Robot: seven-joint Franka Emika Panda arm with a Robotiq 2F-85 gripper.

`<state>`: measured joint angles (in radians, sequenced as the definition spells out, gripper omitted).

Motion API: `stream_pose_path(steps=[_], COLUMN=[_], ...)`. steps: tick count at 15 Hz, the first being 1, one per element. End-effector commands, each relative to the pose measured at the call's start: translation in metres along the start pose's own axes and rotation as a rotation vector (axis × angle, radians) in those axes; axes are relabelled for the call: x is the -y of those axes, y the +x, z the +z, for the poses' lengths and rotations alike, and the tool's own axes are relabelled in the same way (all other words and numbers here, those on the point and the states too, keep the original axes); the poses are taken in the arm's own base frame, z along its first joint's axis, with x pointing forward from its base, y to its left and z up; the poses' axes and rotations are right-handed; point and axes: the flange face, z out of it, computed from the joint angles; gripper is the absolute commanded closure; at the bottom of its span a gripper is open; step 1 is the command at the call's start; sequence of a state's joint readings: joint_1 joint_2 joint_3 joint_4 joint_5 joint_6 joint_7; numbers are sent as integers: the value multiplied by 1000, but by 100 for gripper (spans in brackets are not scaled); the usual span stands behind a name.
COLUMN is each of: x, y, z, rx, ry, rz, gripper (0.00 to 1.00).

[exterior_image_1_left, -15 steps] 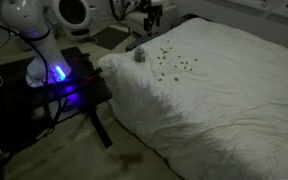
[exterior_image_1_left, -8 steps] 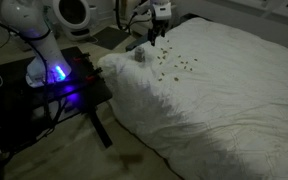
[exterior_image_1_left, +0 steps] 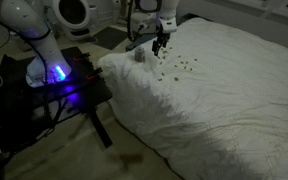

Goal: Pick up the small objects from the bed and put them in the jar

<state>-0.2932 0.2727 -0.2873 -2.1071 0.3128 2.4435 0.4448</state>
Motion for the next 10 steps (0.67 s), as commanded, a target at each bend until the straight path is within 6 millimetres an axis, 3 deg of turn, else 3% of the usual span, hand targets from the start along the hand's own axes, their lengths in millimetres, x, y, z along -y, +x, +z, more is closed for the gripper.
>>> stream_pose_path(steps=[1, 6, 10], x=[3, -4, 3], y=[11, 10, 14], z=[23, 75, 100], rx=[18, 32, -48], ry=[-21, -71, -72], rz=[-79, -172, -252], gripper=[0, 0, 0])
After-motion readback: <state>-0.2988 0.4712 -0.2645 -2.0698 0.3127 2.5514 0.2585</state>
